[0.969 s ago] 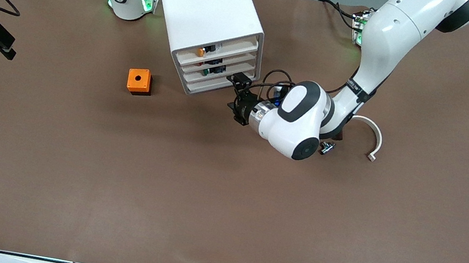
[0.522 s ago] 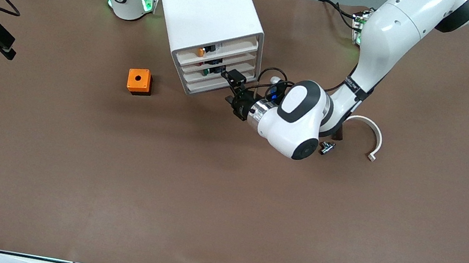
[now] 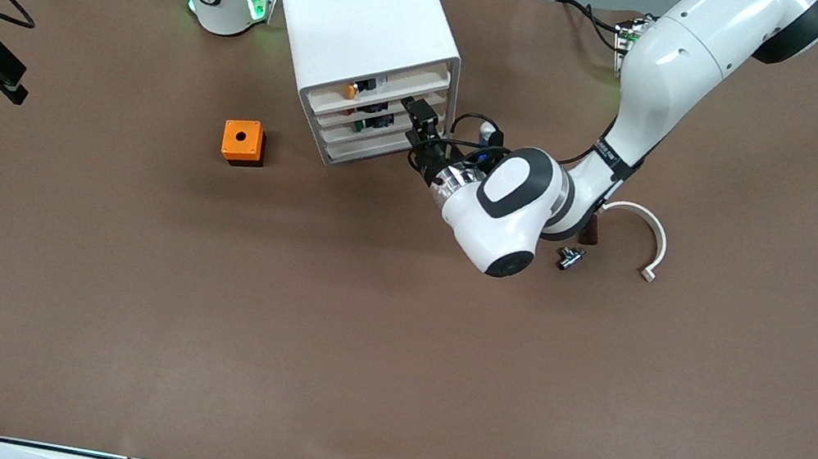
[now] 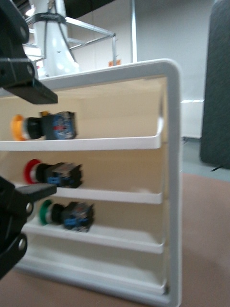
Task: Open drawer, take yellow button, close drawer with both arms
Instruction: 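Grasp the drawer handle with the left gripper and pull it open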
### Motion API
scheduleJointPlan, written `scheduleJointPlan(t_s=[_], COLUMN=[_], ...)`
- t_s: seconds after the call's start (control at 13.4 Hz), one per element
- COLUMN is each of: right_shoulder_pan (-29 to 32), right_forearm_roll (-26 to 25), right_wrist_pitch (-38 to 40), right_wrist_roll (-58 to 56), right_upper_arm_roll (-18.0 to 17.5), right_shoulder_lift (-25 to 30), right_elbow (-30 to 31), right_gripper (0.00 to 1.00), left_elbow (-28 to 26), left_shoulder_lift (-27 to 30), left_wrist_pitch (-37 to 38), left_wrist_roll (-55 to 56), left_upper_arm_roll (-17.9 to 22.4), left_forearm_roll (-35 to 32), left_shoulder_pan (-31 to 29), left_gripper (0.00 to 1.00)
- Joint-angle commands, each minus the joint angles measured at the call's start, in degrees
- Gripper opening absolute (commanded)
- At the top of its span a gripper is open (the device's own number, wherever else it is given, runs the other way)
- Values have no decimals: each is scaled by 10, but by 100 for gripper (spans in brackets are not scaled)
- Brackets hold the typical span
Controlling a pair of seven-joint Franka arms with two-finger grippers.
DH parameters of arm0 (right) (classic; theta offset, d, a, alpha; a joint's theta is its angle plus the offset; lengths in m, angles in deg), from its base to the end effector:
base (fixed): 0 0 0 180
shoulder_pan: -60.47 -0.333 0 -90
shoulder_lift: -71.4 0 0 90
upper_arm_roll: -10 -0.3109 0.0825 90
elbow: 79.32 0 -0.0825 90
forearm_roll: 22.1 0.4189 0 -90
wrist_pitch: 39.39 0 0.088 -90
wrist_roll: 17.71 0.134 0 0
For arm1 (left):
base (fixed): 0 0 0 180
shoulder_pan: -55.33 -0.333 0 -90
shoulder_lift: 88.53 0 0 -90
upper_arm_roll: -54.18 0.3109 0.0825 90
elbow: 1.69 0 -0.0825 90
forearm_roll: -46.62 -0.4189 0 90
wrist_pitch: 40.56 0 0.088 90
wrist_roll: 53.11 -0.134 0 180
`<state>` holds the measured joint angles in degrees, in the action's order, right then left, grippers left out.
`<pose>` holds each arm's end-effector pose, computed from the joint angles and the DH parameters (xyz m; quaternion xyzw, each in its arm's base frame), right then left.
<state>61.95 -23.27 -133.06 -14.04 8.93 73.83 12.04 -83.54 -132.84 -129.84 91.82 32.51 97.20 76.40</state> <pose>0.5853 -0.0066 0.6112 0.9985 -0.0353 0.0416 0.0094 0.4710 -0.5161 0.2528 -0.4018 -0.6998 0.5133 0.2923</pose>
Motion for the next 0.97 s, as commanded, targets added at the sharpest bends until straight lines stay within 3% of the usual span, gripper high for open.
scheduleJointPlan(t_s=[0.0,0.15,0.22,0.45,0.67,0.89], right_shoulder_pan=[3,3,4,3,3,1], right_forearm_roll=[-3,-3,-3,-3,-3,-7], right_wrist_pitch=[-1,2,2,3,4,2], right_wrist_roll=[-7,-6,-4,-6,-6,-4], right_upper_arm_roll=[-3,-3,-3,-3,-3,-4], right_shoulder_lift=[6,6,6,6,6,2], right_elbow=[4,4,4,4,4,4], right_gripper=[100,100,100,100,100,100], left_elbow=[6,6,6,7,9,18], left_shoulder_lift=[-13,-20,-25,-27,-26,-26], left_wrist_pitch=[27,40,41,52,51,51], left_wrist_roll=[4,4,5,5,3,1], left_upper_arm_roll=[0,0,0,0,1,1], left_forearm_roll=[11,11,14,12,12,12], left_shoulder_pan=[20,29,29,26,11,14], left_gripper=[64,64,57,23,4,0])
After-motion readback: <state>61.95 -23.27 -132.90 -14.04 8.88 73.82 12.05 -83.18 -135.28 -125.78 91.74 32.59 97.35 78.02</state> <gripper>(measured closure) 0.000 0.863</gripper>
